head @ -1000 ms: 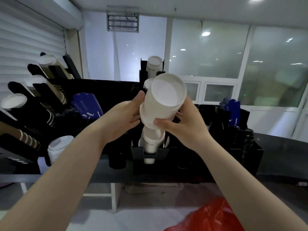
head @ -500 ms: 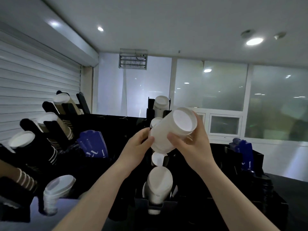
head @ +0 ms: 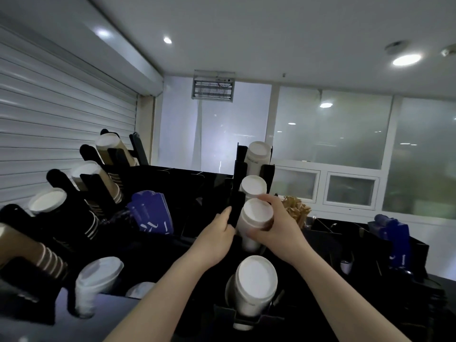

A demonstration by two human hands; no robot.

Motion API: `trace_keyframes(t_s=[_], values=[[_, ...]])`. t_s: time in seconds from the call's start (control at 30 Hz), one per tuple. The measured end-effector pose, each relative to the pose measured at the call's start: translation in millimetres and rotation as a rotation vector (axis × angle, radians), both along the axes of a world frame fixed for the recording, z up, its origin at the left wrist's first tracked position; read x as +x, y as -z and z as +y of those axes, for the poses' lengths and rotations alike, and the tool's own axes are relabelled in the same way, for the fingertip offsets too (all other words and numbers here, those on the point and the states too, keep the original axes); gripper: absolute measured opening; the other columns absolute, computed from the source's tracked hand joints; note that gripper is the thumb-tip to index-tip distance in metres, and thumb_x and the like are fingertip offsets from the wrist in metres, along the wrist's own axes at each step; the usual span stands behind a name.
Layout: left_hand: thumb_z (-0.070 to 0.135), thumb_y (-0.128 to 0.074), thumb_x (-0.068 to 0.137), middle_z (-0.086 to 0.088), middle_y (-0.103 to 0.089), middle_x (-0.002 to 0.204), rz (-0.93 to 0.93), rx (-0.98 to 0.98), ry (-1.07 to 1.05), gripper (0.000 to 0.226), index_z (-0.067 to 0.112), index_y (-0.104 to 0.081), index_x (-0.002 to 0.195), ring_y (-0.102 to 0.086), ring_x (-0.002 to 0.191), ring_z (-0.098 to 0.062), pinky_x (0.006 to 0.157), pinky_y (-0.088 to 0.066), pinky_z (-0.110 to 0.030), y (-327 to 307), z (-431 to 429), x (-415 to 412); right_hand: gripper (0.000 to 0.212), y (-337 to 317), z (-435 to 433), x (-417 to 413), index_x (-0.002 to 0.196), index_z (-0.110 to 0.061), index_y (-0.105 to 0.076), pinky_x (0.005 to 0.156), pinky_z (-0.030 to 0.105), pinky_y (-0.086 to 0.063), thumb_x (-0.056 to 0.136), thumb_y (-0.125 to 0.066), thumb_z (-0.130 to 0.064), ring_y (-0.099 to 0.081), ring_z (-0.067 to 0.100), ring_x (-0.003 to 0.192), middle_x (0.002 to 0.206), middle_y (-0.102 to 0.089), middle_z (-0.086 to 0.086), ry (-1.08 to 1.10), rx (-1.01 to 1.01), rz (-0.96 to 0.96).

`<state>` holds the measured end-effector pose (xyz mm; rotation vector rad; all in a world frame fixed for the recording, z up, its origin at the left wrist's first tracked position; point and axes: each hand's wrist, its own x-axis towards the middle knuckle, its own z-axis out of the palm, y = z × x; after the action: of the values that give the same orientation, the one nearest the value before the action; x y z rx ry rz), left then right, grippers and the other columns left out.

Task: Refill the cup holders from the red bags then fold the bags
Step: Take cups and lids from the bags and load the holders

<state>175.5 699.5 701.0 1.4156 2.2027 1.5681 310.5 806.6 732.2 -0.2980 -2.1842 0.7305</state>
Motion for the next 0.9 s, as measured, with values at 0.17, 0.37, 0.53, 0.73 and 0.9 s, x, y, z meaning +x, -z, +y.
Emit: trace_keyframes(t_s=[0.17, 0.37, 0.53, 0.73, 0.9], values=[[0.021, -0.034, 0.095, 0.000, -0.018, 0.158, -0.030, -0.004, 0.003, 0.057, 0.024, -0.020, 0.151, -0.020, 0.143, -0.014, 0.114, -0.014, -0.026, 1, -1, -2, 0.048, -4, -3, 2, 0.120, -0.027, -0.060, 0.093, 0.018, -0.037, 0.075, -0.076, -0.033, -0.048, 0.000, 0.108, 0.115, -0.054, -0.014, 0.068, 0.215, -0.044], [0.022, -0.032, 0.096, -0.001, -0.021, 0.158, -0.070, -0.005, 0.006, 0.056, 0.024, -0.021, 0.150, -0.018, 0.144, -0.013, 0.119, -0.014, -0.035, 3, -1, -1, 0.034, 5, -1, 3, 0.115, -0.028, -0.068, 0.086, 0.022, -0.041, 0.082, -0.069, -0.035, -0.053, 0.008, 0.109, 0.121, -0.053, -0.014, 0.206, 0.259, -0.205], [0.031, -0.030, 0.101, 0.000, -0.025, 0.156, -0.058, -0.013, 0.005, 0.050, 0.020, -0.025, 0.149, -0.020, 0.143, -0.012, 0.115, -0.014, -0.028, 2, -9, 7, 0.042, 5, -4, 6, 0.128, -0.027, -0.060, 0.099, 0.029, -0.038, 0.089, -0.059, -0.043, -0.044, 0.015, 0.126, 0.139, -0.045, -0.006, 0.214, 0.284, -0.291], [0.047, -0.048, 0.092, 0.026, -0.037, 0.139, -0.029, 0.199, -0.030, 0.053, 0.036, -0.034, 0.142, -0.033, 0.128, 0.008, 0.101, -0.026, -0.017, 26, -52, 27, 0.031, 48, -14, 49, 0.102, -0.039, -0.058, 0.078, 0.013, -0.048, 0.084, -0.066, -0.015, -0.059, -0.002, 0.096, 0.101, -0.063, -0.020, 0.136, -0.052, 0.221], [0.056, -0.062, 0.070, 0.023, -0.066, 0.091, -0.081, 0.218, -0.016, 0.029, 0.039, -0.063, 0.094, -0.061, 0.084, 0.005, 0.069, -0.045, -0.009, 46, -68, 32, 0.020, 90, -15, 63, 0.107, -0.030, -0.068, 0.071, 0.019, -0.049, 0.090, -0.059, -0.036, -0.065, 0.001, 0.084, 0.091, -0.070, -0.012, 0.023, -0.409, 0.035]])
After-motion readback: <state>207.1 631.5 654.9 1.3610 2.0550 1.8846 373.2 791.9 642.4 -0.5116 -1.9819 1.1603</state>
